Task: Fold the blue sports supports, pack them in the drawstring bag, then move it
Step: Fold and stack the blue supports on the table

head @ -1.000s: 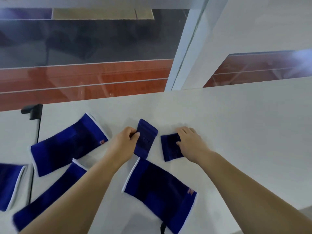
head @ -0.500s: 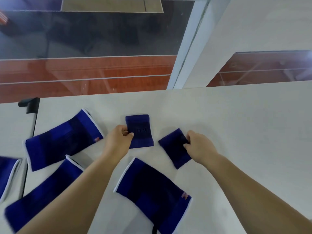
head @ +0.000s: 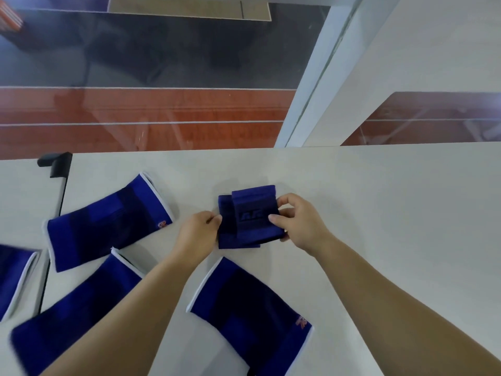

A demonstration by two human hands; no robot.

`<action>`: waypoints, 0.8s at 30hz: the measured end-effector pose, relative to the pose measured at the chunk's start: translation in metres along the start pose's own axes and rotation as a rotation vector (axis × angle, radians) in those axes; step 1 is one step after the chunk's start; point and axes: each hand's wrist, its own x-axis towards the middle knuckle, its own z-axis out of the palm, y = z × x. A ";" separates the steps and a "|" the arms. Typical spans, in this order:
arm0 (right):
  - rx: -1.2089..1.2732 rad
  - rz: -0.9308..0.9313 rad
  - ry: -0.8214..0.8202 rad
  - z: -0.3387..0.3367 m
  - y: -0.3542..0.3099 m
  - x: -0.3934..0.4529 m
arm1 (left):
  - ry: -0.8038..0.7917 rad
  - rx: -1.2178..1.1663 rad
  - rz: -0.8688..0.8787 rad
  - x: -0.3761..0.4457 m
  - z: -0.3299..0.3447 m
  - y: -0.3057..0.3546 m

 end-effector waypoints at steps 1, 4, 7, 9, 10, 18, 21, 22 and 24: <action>0.018 0.020 -0.024 0.007 0.000 0.004 | -0.005 -0.017 -0.009 0.001 -0.001 0.000; 0.047 0.105 -0.043 0.028 0.006 0.014 | -0.015 -0.095 -0.051 0.001 -0.002 0.001; -0.041 0.155 0.019 0.039 0.014 0.020 | -0.034 -0.055 -0.030 0.000 0.000 0.002; -0.148 0.125 0.026 0.041 0.014 0.021 | -0.036 0.003 0.003 0.000 0.001 0.002; -0.194 0.107 0.025 0.041 0.013 0.021 | -0.032 0.016 0.017 0.000 0.002 0.002; -0.307 0.042 0.063 0.047 0.013 0.018 | -0.086 -0.079 0.035 -0.003 0.001 0.002; -0.181 0.066 -0.009 0.042 0.009 0.015 | -0.121 -0.173 0.037 -0.007 -0.001 0.004; -0.122 0.074 -0.033 0.040 0.007 0.014 | -0.128 -0.215 0.040 -0.008 -0.002 0.005; -0.023 0.066 -0.046 0.037 0.003 0.010 | -0.123 -0.298 0.042 -0.010 -0.004 0.007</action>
